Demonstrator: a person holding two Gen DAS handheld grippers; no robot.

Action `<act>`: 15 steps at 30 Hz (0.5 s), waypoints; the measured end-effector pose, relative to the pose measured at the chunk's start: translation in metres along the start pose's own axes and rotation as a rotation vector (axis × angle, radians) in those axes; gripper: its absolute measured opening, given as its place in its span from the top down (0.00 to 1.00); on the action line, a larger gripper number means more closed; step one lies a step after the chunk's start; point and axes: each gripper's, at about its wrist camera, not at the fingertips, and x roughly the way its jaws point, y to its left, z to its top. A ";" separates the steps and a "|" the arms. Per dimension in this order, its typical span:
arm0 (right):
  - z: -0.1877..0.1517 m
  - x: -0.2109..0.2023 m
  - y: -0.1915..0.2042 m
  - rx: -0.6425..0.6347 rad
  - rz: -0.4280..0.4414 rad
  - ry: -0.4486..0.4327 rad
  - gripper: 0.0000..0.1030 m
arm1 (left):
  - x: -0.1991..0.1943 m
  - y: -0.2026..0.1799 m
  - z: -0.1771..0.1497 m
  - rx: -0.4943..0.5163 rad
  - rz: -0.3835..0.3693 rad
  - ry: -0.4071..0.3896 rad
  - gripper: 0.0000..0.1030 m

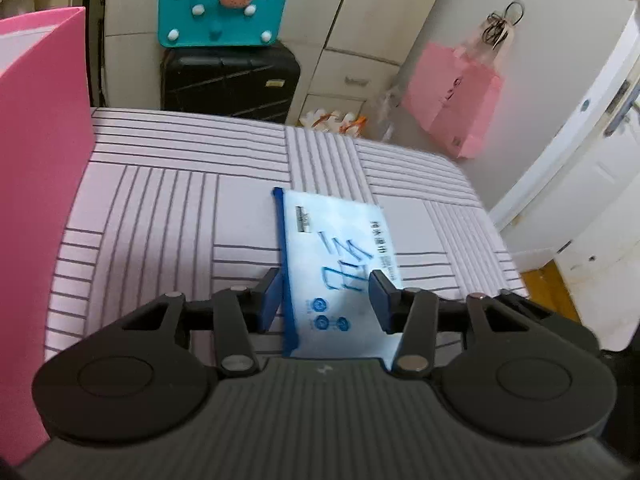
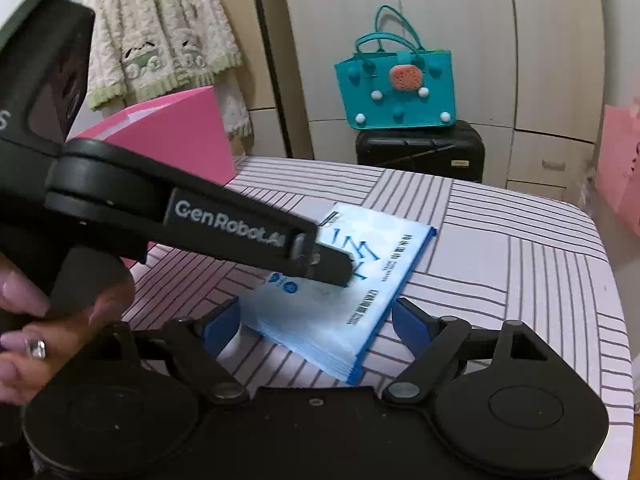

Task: Organize soft objects
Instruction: 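Grasp the wet-wipes pack with the right tool while the left tool grasps it too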

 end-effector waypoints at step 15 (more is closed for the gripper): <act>-0.002 0.003 -0.001 -0.046 -0.110 0.015 0.10 | -0.004 0.009 -0.014 -0.071 -0.098 0.034 0.67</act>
